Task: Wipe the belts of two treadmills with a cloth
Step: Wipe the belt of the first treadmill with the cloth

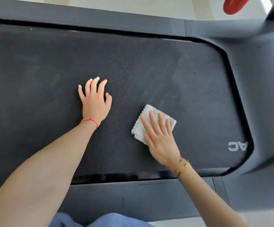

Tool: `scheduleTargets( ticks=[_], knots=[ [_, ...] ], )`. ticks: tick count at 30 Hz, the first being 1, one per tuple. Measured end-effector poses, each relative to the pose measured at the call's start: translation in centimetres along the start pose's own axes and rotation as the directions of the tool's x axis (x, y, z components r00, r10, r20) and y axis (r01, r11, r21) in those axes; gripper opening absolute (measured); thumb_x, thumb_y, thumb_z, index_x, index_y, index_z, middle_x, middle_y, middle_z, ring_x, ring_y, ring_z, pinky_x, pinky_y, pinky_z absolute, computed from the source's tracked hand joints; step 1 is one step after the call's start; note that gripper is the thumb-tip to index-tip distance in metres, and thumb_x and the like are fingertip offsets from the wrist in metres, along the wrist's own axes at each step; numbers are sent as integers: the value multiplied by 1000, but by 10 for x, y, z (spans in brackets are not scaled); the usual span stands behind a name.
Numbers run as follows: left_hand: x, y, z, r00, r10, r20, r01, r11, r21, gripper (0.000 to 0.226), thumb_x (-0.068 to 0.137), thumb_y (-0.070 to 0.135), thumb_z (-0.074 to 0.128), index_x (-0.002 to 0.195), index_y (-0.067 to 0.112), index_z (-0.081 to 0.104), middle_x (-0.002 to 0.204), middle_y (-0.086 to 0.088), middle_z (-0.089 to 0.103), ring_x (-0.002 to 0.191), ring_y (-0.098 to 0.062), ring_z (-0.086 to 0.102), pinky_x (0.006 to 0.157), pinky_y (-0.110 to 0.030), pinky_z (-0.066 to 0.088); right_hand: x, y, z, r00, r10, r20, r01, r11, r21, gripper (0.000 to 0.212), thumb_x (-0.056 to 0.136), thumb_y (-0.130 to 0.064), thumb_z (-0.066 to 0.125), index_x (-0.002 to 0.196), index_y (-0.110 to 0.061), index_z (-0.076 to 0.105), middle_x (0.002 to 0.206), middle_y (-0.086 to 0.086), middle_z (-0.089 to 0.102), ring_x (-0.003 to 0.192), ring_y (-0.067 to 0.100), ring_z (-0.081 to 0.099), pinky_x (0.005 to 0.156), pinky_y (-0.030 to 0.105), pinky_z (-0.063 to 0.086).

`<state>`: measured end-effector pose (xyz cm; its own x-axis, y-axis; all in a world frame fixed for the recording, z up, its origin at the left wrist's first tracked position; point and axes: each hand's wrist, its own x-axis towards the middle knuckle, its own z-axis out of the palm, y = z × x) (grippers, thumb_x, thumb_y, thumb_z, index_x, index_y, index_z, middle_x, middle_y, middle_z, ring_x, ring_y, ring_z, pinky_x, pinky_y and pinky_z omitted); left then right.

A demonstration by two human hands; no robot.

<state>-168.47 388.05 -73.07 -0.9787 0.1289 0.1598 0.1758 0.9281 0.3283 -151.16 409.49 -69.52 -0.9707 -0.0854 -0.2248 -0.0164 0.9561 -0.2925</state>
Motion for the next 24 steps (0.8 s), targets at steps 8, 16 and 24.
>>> scheduleTargets(
  ticks=[8, 16, 24],
  knots=[
    [-1, -1, 2, 999, 26, -18, -27, 999, -39, 47, 96, 24, 44, 142, 15, 49, 151, -12, 42, 144, -33, 32, 119, -65, 13, -83, 1, 18, 999, 35, -37, -36, 998, -47, 56, 107, -35, 23, 156, -37, -5, 165, -9, -13, 152, 20, -16, 123, 42, -6],
    [-7, 9, -4, 990, 140, -32, -139, 989, 44, 41, 97, 10, 45, 137, 9, 54, 144, -13, 49, 139, -34, 39, 120, -64, 13, -69, 42, -2, 981, 193, -11, -193, 980, -54, 57, 107, -36, 19, 155, -35, -10, 163, -5, -19, 150, 28, -20, 121, 45, -12],
    [-8, 63, 3, 1000, -19, 17, 18, 998, 55, 49, 93, 0, 51, 141, 10, 48, 150, -16, 41, 143, -35, 32, 120, -62, 13, -16, 91, -19, 1000, 30, 7, -29, 996, -86, 56, 107, -36, 18, 155, -36, -10, 165, -3, -15, 151, 28, -17, 122, 46, -9]
  ],
)
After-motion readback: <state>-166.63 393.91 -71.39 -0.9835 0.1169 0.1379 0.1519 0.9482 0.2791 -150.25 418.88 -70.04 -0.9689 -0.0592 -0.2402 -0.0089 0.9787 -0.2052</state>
